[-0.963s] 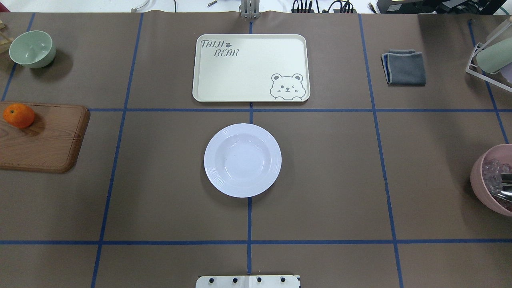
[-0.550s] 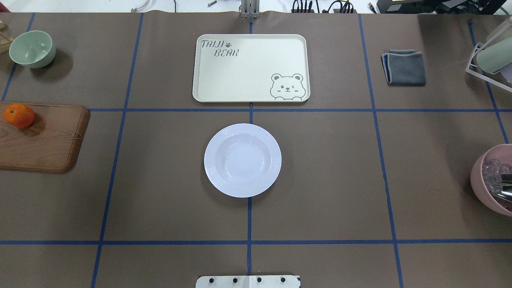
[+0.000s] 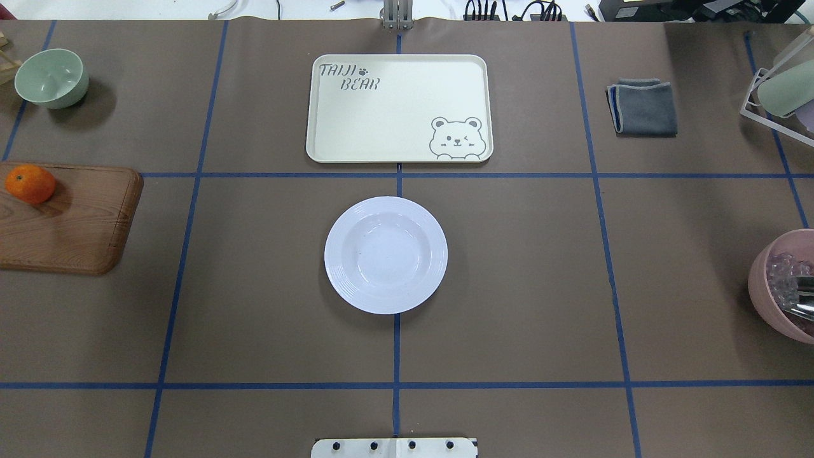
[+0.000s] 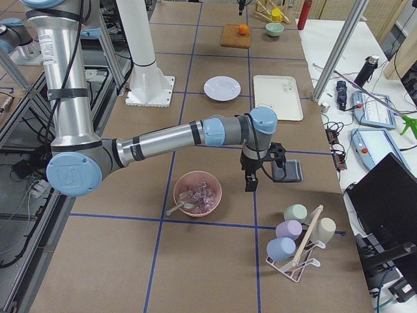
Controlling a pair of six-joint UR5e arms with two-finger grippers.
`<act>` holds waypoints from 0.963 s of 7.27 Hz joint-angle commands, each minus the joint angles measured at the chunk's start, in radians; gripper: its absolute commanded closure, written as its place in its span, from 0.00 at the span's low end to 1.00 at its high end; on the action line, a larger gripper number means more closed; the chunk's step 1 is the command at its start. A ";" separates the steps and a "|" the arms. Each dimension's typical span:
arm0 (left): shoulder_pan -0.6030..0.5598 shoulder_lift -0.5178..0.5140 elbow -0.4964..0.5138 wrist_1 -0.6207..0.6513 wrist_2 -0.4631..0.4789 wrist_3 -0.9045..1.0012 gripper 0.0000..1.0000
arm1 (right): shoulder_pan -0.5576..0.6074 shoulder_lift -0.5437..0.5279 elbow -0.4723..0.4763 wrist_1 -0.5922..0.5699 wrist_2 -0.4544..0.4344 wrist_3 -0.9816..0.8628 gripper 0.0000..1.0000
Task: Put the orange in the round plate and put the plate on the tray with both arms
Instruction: 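Lower the left gripper onto the orange on the wooden board and grasp it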
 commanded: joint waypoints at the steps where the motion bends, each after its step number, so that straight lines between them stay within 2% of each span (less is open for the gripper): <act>1: 0.042 -0.010 0.057 -0.078 0.002 -0.088 0.02 | -0.011 -0.002 0.001 0.018 0.005 0.012 0.00; 5: 0.095 -0.056 0.124 -0.087 0.074 -0.120 0.02 | -0.014 -0.002 -0.001 0.018 0.010 0.014 0.00; 7: 0.096 -0.073 0.214 -0.209 0.074 -0.155 0.02 | -0.019 -0.002 -0.001 0.018 0.010 0.014 0.00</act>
